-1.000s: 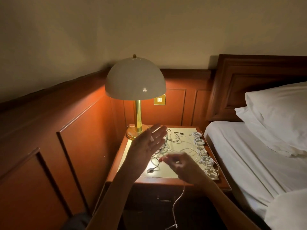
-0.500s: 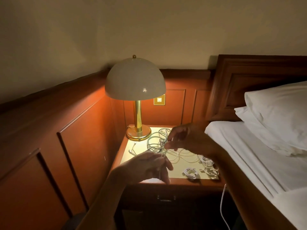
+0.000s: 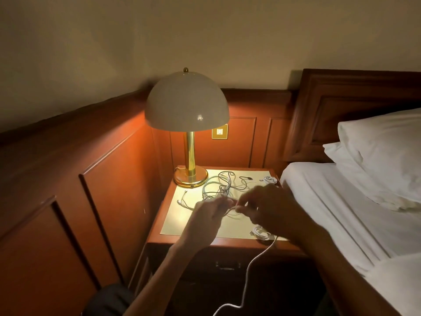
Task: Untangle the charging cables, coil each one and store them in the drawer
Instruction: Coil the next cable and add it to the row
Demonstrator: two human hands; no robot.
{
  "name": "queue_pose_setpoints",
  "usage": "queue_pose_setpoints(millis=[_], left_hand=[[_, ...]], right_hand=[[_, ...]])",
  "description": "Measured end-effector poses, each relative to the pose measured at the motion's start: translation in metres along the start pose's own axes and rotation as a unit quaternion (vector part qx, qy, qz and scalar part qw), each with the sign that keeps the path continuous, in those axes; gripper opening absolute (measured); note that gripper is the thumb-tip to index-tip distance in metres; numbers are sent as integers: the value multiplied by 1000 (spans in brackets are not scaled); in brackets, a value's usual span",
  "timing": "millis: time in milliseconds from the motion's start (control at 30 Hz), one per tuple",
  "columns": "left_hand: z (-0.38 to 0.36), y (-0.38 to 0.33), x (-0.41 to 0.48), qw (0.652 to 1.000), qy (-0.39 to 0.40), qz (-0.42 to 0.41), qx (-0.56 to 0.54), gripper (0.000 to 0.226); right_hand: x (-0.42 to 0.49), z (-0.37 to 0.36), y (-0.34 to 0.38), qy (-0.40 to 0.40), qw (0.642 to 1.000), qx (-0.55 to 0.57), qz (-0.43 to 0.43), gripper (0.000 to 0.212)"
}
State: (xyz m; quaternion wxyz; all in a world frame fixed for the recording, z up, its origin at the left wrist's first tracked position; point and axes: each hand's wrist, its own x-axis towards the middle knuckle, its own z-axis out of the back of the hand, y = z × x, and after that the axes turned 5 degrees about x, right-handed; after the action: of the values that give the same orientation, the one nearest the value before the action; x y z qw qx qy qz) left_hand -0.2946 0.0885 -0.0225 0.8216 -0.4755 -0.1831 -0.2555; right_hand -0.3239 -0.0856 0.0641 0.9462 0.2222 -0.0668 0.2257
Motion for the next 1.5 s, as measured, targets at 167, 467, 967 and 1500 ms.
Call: queue_pose_setpoints(millis=[167, 467, 967, 1500], left_hand=[[29, -9, -3, 900, 242, 141, -335, 39], [24, -6, 3, 828, -134, 183, -514, 36], [39, -8, -4, 911, 348, 93, -201, 45], [19, 10, 4, 987, -28, -70, 143, 20]], right_hand=[[33, 34, -17, 86, 977, 187, 57, 5], [-9, -84, 2, 33, 888, 449, -98, 23], [30, 19, -23, 54, 982, 174, 41, 15], [-8, -42, 2, -57, 994, 84, 31, 12]])
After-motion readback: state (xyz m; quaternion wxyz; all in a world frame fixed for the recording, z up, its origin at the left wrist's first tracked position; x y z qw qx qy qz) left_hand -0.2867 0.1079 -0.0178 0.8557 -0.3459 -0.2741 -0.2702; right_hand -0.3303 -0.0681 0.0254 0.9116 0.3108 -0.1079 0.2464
